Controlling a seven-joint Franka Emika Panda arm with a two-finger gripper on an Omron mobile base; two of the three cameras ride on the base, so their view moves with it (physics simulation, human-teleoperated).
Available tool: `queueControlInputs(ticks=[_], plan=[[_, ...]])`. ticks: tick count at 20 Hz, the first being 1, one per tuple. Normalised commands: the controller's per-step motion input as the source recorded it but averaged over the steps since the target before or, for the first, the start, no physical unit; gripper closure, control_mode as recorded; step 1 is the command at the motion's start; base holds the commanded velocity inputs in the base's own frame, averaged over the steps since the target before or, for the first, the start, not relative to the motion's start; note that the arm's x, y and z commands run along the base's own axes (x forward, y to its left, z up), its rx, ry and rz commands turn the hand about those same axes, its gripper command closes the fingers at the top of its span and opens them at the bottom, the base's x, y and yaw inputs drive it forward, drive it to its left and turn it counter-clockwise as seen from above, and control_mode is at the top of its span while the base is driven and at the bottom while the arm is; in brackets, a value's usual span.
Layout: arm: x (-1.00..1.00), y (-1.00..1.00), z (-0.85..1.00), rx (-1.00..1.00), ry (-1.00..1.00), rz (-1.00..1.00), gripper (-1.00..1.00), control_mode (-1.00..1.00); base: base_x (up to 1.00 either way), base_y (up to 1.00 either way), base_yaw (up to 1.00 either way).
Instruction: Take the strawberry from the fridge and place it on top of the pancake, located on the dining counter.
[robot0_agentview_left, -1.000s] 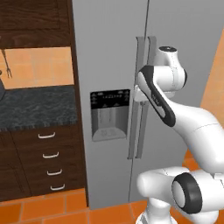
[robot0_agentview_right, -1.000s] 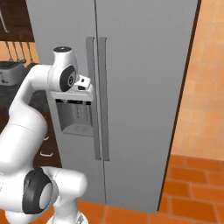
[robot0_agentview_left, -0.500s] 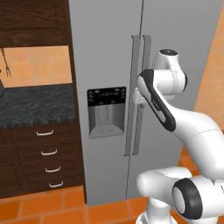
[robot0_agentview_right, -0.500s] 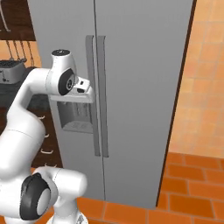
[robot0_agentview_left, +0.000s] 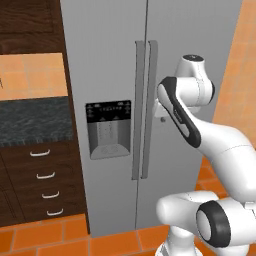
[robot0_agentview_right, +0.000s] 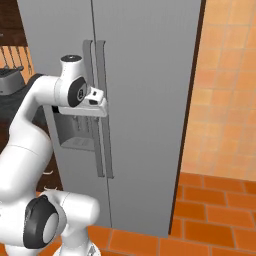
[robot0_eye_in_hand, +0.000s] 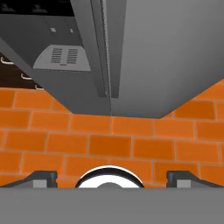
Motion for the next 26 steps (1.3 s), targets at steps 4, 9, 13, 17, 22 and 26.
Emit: queueControlInputs(ticks=[4, 9, 13, 17, 22, 26], plan=[[0.06, 0.00, 0.00, 0.00, 0.00, 0.00, -1.00, -1.00, 0.00, 0.00, 0.00], [0.79, 0.00, -0.02, -0.06, -0.18, -0.02, -1.00, -1.00, 0.00, 0.00, 0.00], [0.49, 0.04, -0.03, 0.00, -0.27, 0.00, -1.00, -1.00, 0.00, 0.00, 0.00], [0.52, 0.07, 0.00, 0.05, -0.02, 0.01, -1.00, -1.00, 0.00, 0.00, 0.00], [0.29, 0.03, -0.08, 0.03, -0.15, 0.07, -1.00, -1.00, 0.00, 0.00, 0.00], [0.05, 0.01, -0.07, 0.00, -0.24, 0.07, -1.00, -1.00, 0.00, 0.00, 0.00]])
